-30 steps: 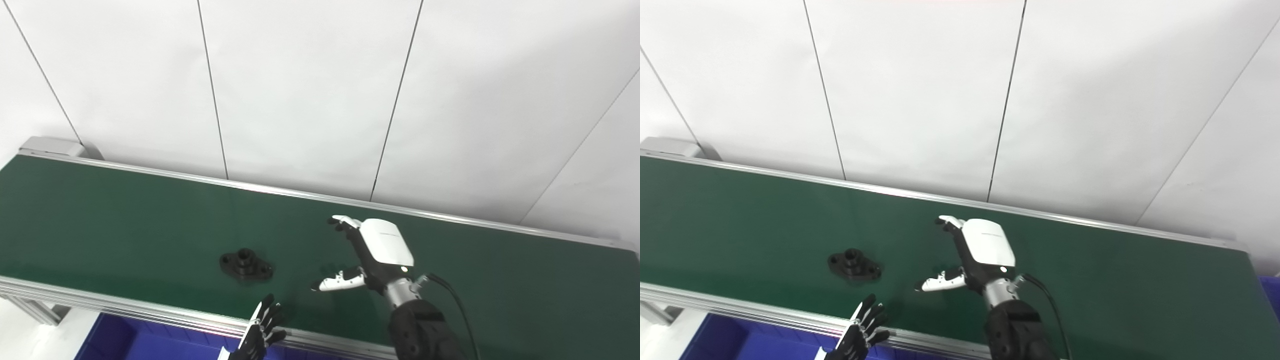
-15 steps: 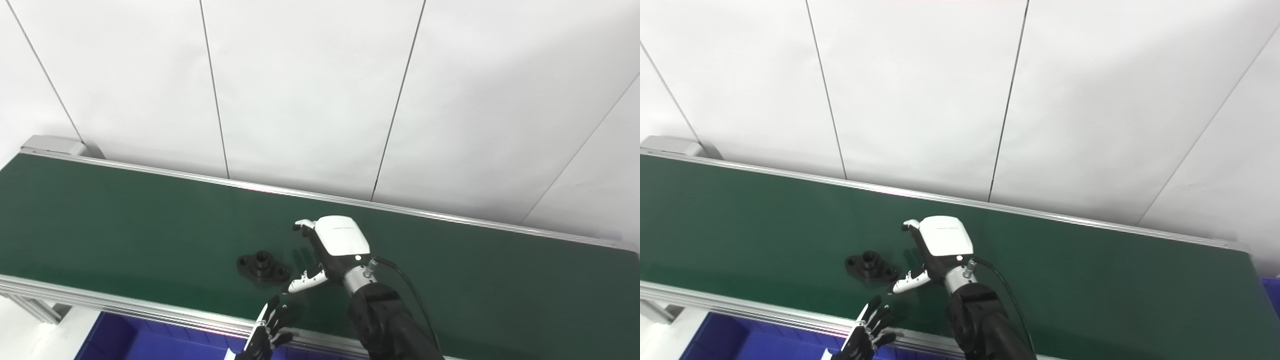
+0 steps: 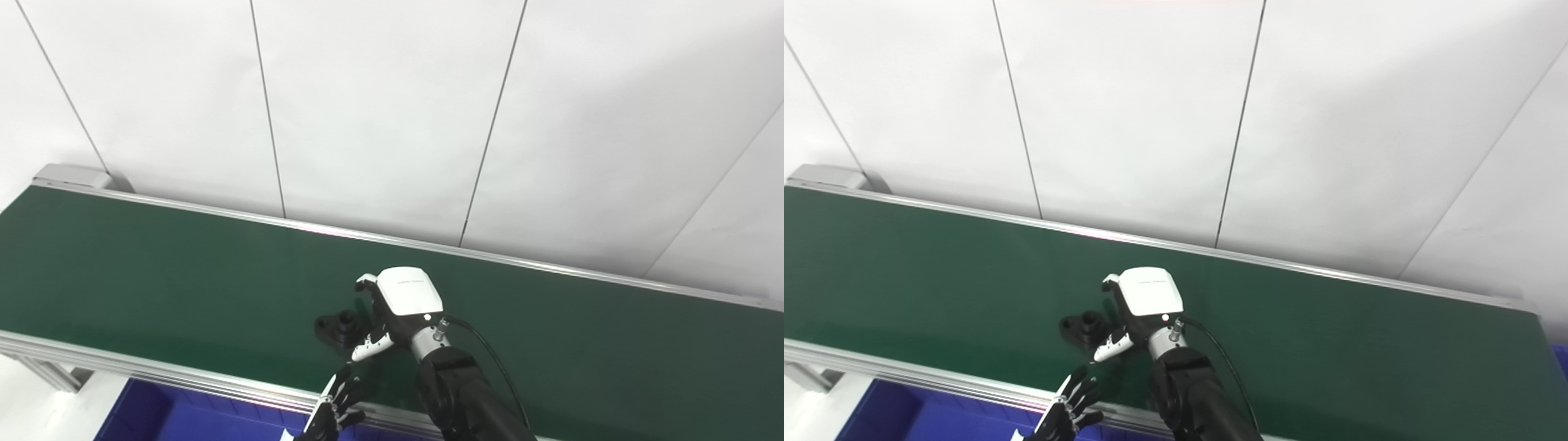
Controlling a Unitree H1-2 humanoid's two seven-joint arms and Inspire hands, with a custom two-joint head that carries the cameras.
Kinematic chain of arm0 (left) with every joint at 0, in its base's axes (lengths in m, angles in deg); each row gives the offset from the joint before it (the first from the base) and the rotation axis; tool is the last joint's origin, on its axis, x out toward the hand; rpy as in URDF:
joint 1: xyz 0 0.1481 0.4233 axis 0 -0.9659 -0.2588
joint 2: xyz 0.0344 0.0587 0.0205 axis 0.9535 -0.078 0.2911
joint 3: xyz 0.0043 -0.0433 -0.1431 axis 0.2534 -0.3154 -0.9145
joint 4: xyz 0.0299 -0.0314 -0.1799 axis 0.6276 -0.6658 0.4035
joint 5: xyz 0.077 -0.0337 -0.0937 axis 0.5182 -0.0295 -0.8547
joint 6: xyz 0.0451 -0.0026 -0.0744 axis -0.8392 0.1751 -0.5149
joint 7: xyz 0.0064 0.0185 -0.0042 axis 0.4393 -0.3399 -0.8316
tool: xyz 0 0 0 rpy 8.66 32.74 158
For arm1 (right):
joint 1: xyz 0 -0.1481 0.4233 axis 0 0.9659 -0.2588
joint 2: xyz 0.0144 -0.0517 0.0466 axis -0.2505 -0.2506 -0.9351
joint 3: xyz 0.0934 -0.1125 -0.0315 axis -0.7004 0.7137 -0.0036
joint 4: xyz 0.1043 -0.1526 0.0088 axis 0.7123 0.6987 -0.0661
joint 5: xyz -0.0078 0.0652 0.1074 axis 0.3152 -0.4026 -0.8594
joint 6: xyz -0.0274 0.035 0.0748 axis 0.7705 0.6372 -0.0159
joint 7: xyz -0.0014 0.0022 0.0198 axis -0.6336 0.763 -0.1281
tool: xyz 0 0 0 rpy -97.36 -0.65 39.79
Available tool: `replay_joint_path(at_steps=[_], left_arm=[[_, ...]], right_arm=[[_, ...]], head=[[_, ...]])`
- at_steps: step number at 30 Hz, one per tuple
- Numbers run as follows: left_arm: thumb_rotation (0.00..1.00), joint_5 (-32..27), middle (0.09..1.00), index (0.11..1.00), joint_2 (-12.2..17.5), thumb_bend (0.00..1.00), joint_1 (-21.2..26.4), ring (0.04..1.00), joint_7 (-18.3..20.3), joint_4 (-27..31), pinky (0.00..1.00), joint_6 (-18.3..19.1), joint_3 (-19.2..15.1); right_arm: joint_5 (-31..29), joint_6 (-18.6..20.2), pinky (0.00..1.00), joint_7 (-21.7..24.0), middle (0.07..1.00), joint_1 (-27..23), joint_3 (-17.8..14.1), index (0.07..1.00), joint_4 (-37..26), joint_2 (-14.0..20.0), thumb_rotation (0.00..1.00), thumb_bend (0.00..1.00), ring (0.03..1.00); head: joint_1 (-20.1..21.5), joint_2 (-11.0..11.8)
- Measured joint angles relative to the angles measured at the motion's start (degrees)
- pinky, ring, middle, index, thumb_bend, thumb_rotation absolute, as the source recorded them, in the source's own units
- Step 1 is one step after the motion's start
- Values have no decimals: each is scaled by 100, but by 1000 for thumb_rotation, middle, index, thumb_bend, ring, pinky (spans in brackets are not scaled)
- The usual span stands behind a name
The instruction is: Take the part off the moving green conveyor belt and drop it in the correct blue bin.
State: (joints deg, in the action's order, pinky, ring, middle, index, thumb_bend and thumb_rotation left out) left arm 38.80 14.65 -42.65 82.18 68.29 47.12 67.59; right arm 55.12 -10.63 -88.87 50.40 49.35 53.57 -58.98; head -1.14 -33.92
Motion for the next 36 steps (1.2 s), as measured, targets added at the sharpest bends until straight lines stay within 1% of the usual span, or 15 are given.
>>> replay_joint_path(at_steps=[2,3,8,11,12,13,26,29,32,33,35,36], left_arm=[[747,32,915,952,-1,1000,-3,885,-2,5,793,0,0],[746,51,912,952,-3,1000,-7,883,-2,10,791,0,0],[741,103,905,951,-7,982,-39,878,-10,49,784,1,0],[736,107,896,953,-10,959,-70,873,-12,98,780,2,1],[736,113,893,954,-10,950,-76,873,-14,113,780,2,2],[735,115,890,956,-10,944,-76,873,-14,115,781,2,2],[752,183,837,958,-9,930,-79,847,-10,183,766,28,4],[756,191,830,961,-9,919,-81,843,-5,207,767,46,6],[760,185,827,966,-8,910,-82,841,4,217,770,58,5],[764,178,830,971,-7,897,-81,840,9,222,772,66,5],[770,103,832,976,-4,894,-81,840,22,240,773,83,4],[776,71,834,981,-1,897,-80,840,26,260,776,107,4]], right_arm=[[-90,-12,116,-152,263,-14,38,502,61,-12,161,524,173],[-126,-23,100,-261,244,-14,65,489,98,-15,152,512,155],[-176,-98,78,-697,213,-50,217,474,227,-43,141,510,131],[-187,-101,80,-862,216,-54,268,477,265,-30,136,511,134],[-209,-101,82,-884,220,-50,273,478,264,-22,135,512,137],[-237,-101,85,-892,224,-44,272,478,264,-15,133,512,140],[-394,-60,106,-917,252,53,224,479,174,-6,135,510,164],[-417,20,111,-808,256,155,188,479,-25,3,135,510,168],[-461,101,129,-543,285,308,166,486,-334,17,136,508,190],[-462,181,127,-337,284,357,166,486,-508,46,135,509,189],[-437,313,121,43,268,440,161,480,-1024,183,135,510,181],[-405,361,122,203,272,441,151,480,-1300,292,135,510,184]], head=[[-26,-26],[-26,-35],[-35,-79],[-26,-97],[-26,-97],[-18,-149],[61,-202],[193,-255],[290,-273],[412,-281],[413,-281],[535,-325]])
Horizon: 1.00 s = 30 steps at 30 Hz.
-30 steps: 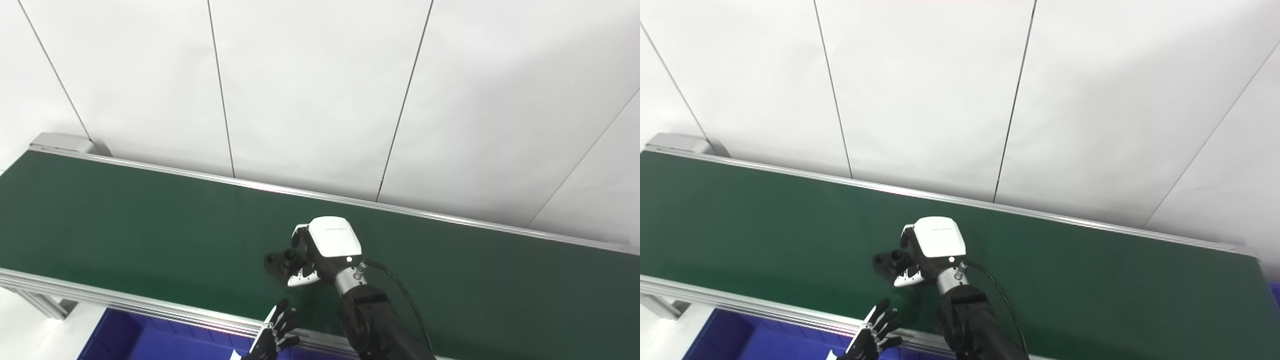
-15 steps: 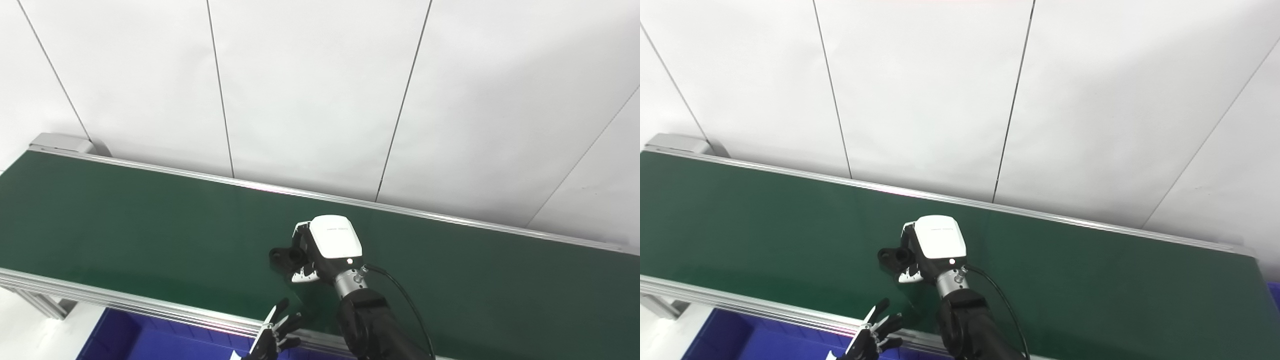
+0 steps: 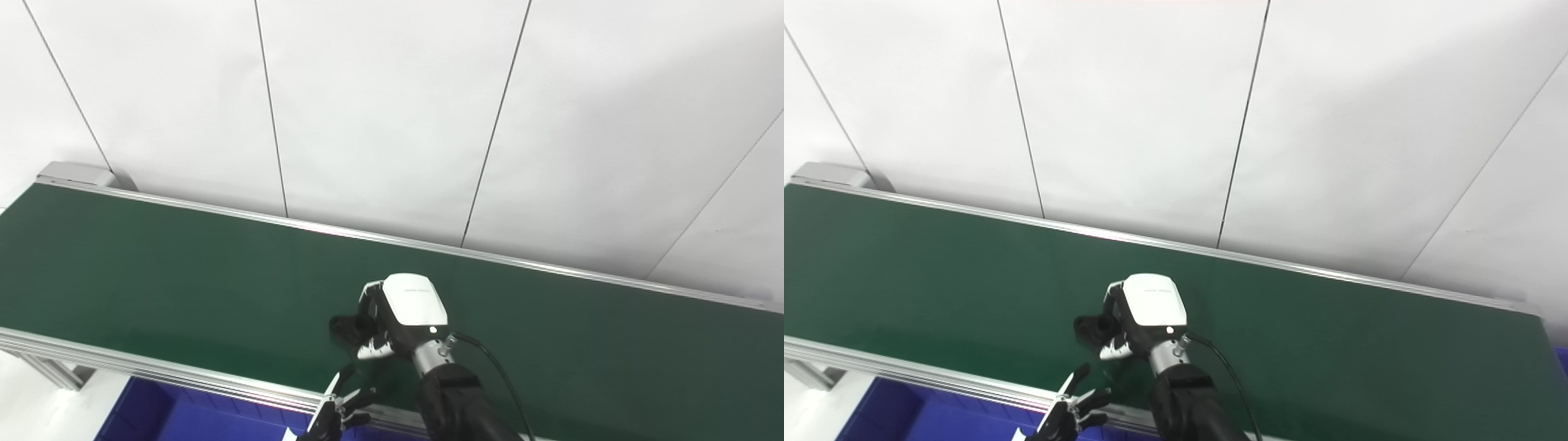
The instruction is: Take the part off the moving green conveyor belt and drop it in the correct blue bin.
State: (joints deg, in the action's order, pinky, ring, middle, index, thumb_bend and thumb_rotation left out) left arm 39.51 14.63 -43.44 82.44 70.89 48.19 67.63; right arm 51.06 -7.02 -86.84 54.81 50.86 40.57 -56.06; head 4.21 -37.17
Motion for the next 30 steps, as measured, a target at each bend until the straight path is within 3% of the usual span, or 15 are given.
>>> replay_joint_path(at_steps=[5,8,10,11,13,16,17,19,21,24,27,28,30], left_arm=[[814,-141,846,995,78,922,23,851,64,196,795,152,-32],[825,-264,849,1000,256,935,28,862,158,257,811,255,-77],[830,-384,857,1000,368,936,30,873,211,332,826,351,-139],[829,-447,861,1000,425,937,49,879,249,357,839,381,-168],[834,-637,863,1000,548,929,79,885,353,379,856,444,-237],[845,-777,869,1000,753,887,81,893,464,465,870,597,-350],[852,-839,872,1000,819,873,87,894,505,502,871,603,-379],[872,-894,881,1000,929,850,100,902,581,569,873,613,-455],[891,-989,884,1000,1001,852,152,908,630,588,879,643,-549],[915,-1141,884,1000,1040,857,162,904,655,762,878,849,-706],[921,-1296,879,1000,1125,865,228,896,708,890,874,1079,-837],[920,-1367,875,1000,1163,869,255,888,734,935,865,1157,-896],[916,-1493,872,1000,1242,866,324,885,768,1008,863,1357,-1001]], right_arm=[[299,140,130,786,292,-27,-201,488,-1017,551,132,509,196],[506,234,122,1209,279,45,-321,488,-1436,816,133,511,185],[692,310,125,1438,287,115,-397,488,-1701,940,134,510,189],[793,323,123,1552,286,173,-447,488,-1865,999,134,510,187],[971,324,105,1727,259,336,-497,486,-2190,1100,133,513,168],[1282,324,91,1997,236,589,-569,486,-2576,1143,133,513,152],[1413,325,90,2146,236,678,-592,486,-2721,1146,133,513,151],[1635,324,97,2472,244,816,-636,485,-2949,1137,132,515,159],[1843,317,102,2805,252,1006,-709,483,-3264,1143,132,516,167],[2084,295,99,3344,254,1306,-819,485,-3812,1155,133,515,166],[2294,268,92,3815,247,1564,-925,484,-4222,1107,131,515,160],[2371,248,92,3947,254,1627,-948,485,-4316,1055,127,517,161],[2541,204,95,4252,261,1741,-1013,485,-4484,932,124,518,166]], head=[[414,-62],[746,-132],[748,-132],[1088,-193],[1301,-246],[1592,-326],[1914,-456],[2170,-579],[2172,-581],[2777,-922],[2981,-1064],[3285,-1247],[3323,-1275]])
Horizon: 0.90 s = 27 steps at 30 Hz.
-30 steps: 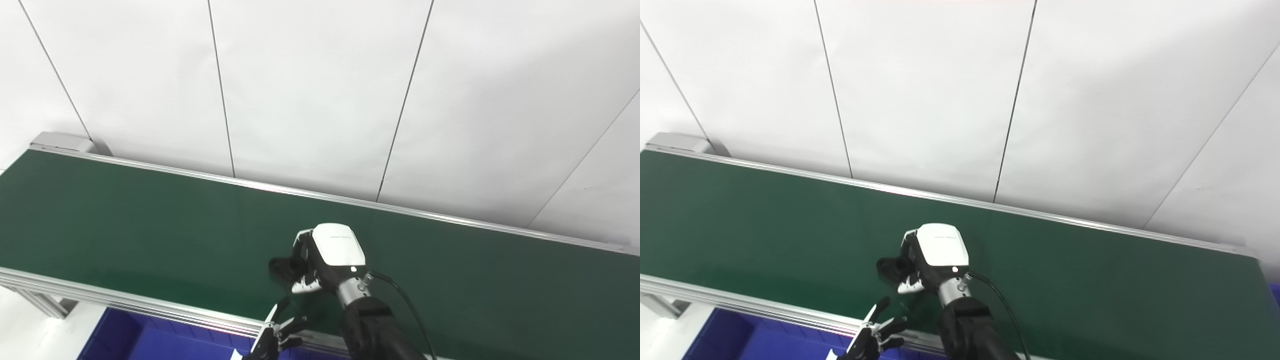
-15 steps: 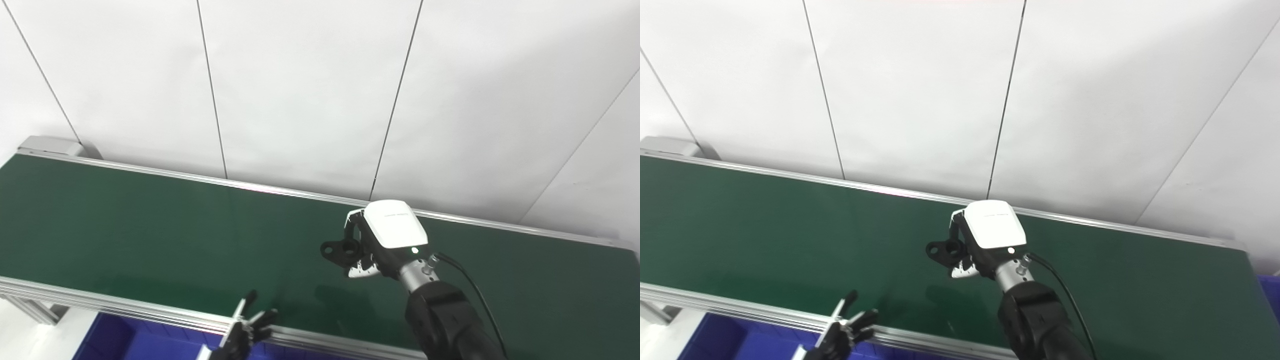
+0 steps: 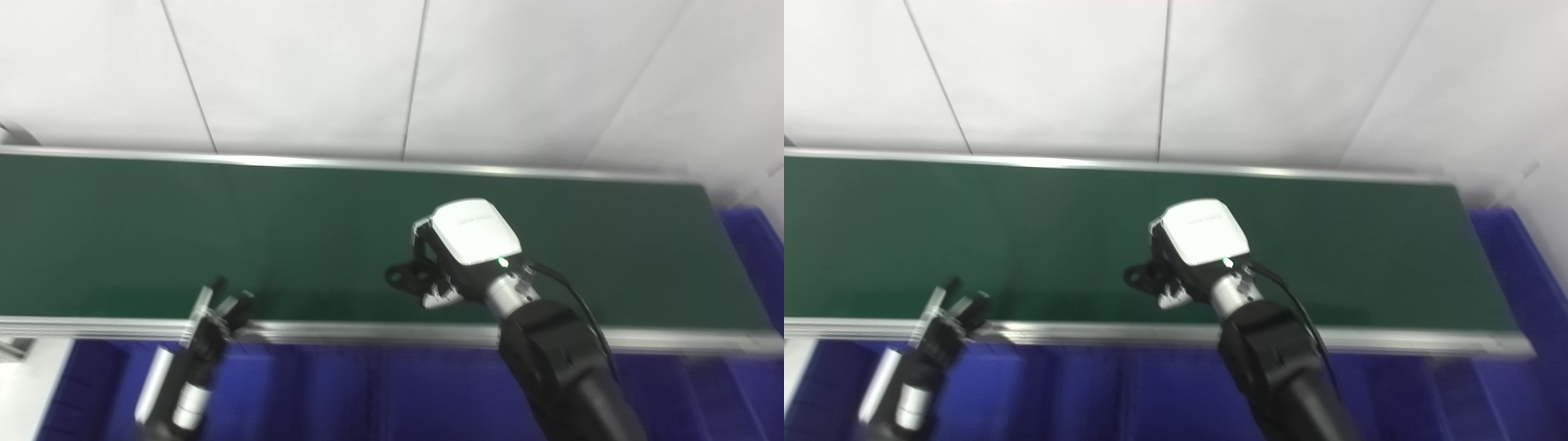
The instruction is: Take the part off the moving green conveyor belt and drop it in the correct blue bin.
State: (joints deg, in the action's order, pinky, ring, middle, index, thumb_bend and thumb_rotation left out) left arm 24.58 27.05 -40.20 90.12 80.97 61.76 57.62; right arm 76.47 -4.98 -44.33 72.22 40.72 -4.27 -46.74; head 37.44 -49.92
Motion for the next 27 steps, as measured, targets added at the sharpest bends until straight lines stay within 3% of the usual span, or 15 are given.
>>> replay_joint_path(at_steps=[4,10,18,27], left_arm=[[915,-235,867,1000,36,872,153,896,50,219,880,433,-119],[911,-323,837,1000,37,877,341,871,107,417,836,861,-282],[897,-324,834,1000,21,876,339,878,138,451,846,986,-294],[898,-323,840,1000,4,894,337,871,166,490,845,1079,-277]], right_arm=[[303,-158,105,434,272,88,-177,487,-271,-359,131,516,176],[569,-389,144,752,325,405,-361,490,-426,-844,141,510,223],[966,-657,159,1015,336,1295,-644,487,-608,-1139,140,514,237],[1199,-1282,141,1585,306,1689,-948,489,-1101,-1328,140,513,208]], head=[[474,-272],[571,-343],[492,-237],[475,-220]])
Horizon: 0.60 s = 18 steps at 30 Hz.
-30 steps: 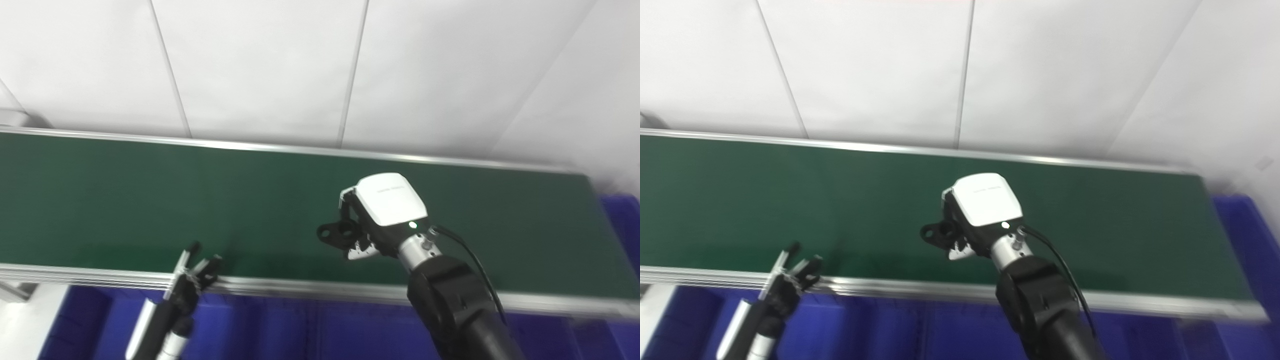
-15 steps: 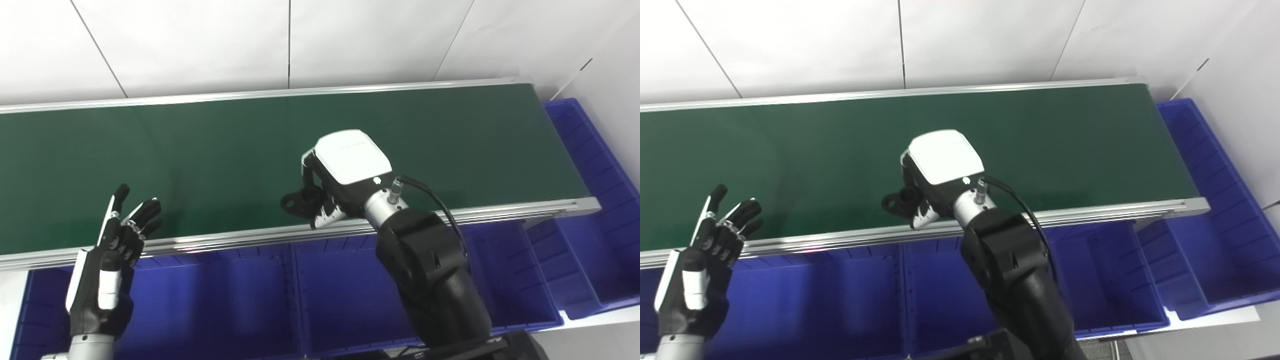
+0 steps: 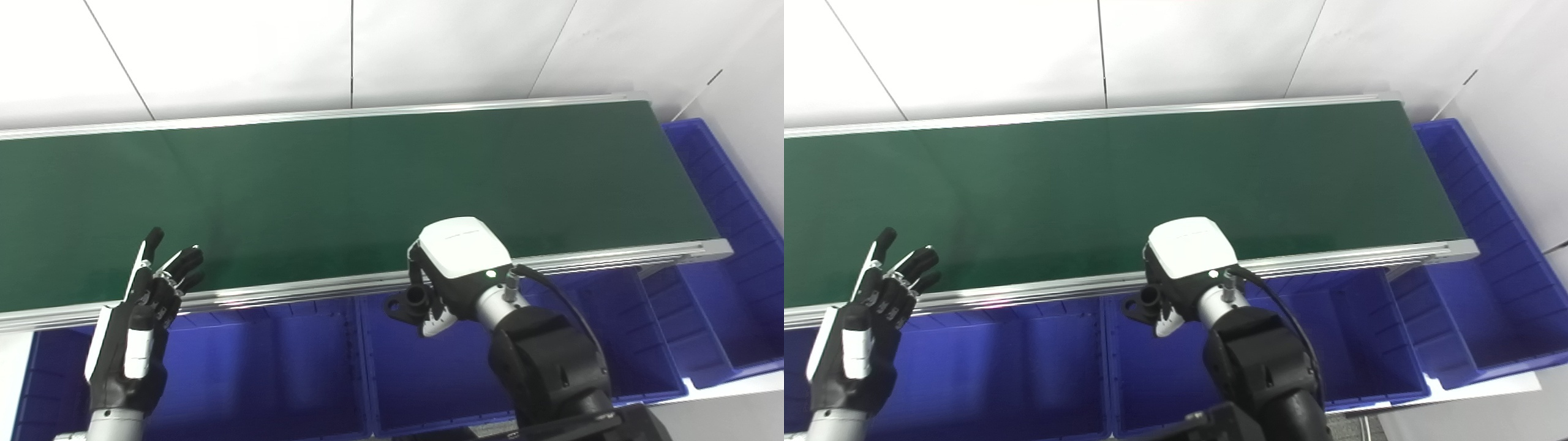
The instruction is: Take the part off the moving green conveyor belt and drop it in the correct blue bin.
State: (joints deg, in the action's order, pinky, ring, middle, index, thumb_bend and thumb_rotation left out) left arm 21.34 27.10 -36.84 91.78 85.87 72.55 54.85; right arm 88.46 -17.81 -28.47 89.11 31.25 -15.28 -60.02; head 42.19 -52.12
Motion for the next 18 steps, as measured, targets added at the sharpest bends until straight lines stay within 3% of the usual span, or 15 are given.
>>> replay_joint_path(at_steps=[5,11,12,14,15,17,18], left_arm=[[917,5,852,1000,2,864,-1,869,33,50,841,62,10],[916,8,850,1000,8,854,13,859,104,68,836,93,25],[915,8,851,1000,8,859,14,858,124,68,834,94,25],[915,8,851,1000,8,860,11,858,145,68,833,94,25],[916,8,850,1000,8,860,11,857,161,68,832,95,25],[917,8,847,1000,8,853,12,855,176,68,832,96,25],[916,8,847,1000,8,853,12,855,178,68,832,97,24]], right_arm=[[-117,-63,150,-235,309,345,-228,478,-65,-11,144,510,220],[-377,-99,124,-1386,296,792,-370,487,429,57,145,513,196],[-402,-99,165,-1535,353,828,-369,491,503,64,157,517,244],[-368,-141,392,-1720,562,875,-346,665,554,97,479,850,461],[-278,-217,468,-1738,628,884,-321,714,554,131,582,940,531],[-60,-311,690,-1691,772,898,-262,803,546,200,758,994,715],[57,-387,702,-1618,780,902,-247,808,536,218,767,995,724]], head=[[-35,-26],[-35,-9],[-35,-9],[-62,0],[-70,0],[-70,-18],[-70,-18]])
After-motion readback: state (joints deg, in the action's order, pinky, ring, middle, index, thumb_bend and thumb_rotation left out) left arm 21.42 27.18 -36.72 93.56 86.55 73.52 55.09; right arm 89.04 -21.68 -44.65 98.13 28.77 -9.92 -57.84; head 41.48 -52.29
